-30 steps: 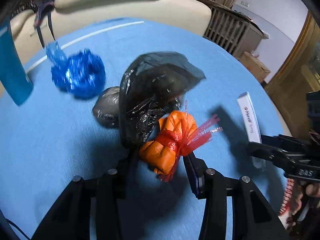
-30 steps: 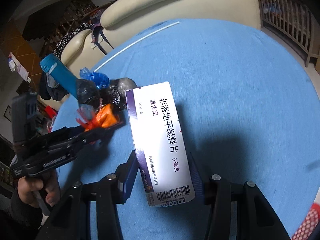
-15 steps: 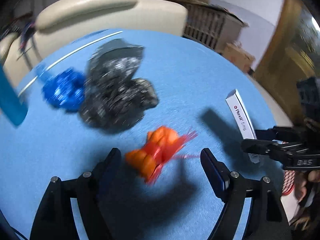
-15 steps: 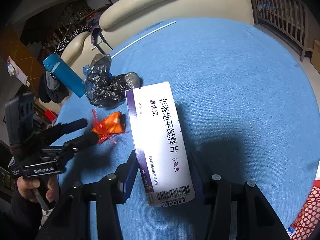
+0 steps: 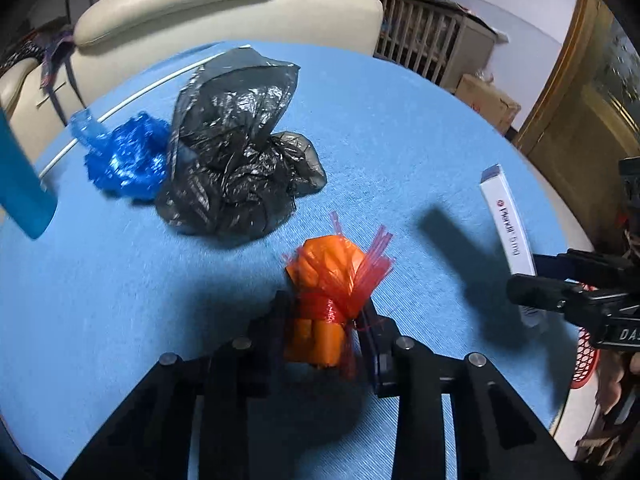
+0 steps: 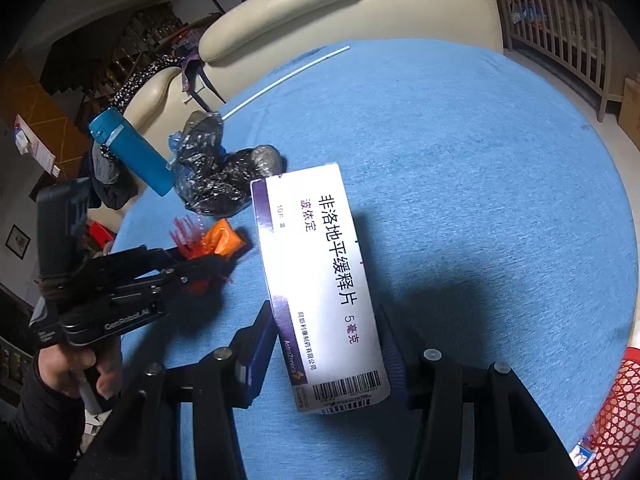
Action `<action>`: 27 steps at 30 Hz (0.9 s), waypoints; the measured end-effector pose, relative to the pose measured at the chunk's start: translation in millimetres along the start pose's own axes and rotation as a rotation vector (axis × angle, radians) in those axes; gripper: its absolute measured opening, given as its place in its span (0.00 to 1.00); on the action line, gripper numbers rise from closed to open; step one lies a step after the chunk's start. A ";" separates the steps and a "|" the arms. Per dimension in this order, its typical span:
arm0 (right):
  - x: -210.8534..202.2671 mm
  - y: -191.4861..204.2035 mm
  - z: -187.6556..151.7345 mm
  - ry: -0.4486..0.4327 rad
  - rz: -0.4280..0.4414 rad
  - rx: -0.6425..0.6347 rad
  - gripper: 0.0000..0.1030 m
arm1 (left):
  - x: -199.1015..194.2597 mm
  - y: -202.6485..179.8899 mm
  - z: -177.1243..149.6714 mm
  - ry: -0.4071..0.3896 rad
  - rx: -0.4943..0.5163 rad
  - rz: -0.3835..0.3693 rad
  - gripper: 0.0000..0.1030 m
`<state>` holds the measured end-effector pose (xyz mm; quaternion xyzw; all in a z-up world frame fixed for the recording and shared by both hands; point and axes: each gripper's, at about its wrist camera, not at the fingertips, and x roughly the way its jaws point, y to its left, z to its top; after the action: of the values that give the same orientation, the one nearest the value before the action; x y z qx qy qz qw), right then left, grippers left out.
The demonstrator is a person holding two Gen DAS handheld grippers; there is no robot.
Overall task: Collect trash
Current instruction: 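Grasp the orange mesh bag with the left tool, then carry the medicine box and orange mesh bag over the red wastebasket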
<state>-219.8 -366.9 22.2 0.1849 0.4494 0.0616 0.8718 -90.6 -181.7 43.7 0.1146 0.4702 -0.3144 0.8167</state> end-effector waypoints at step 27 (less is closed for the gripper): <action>-53.5 0.1 -42.8 -0.069 -0.067 0.047 0.51 | -51.3 4.6 -46.4 -0.077 -0.141 0.033 0.33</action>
<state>-285.8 -370.0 40.4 0.1920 0.4264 0.0153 0.8838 -138.5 -134.9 61.7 0.0527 0.4576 -0.2710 0.8452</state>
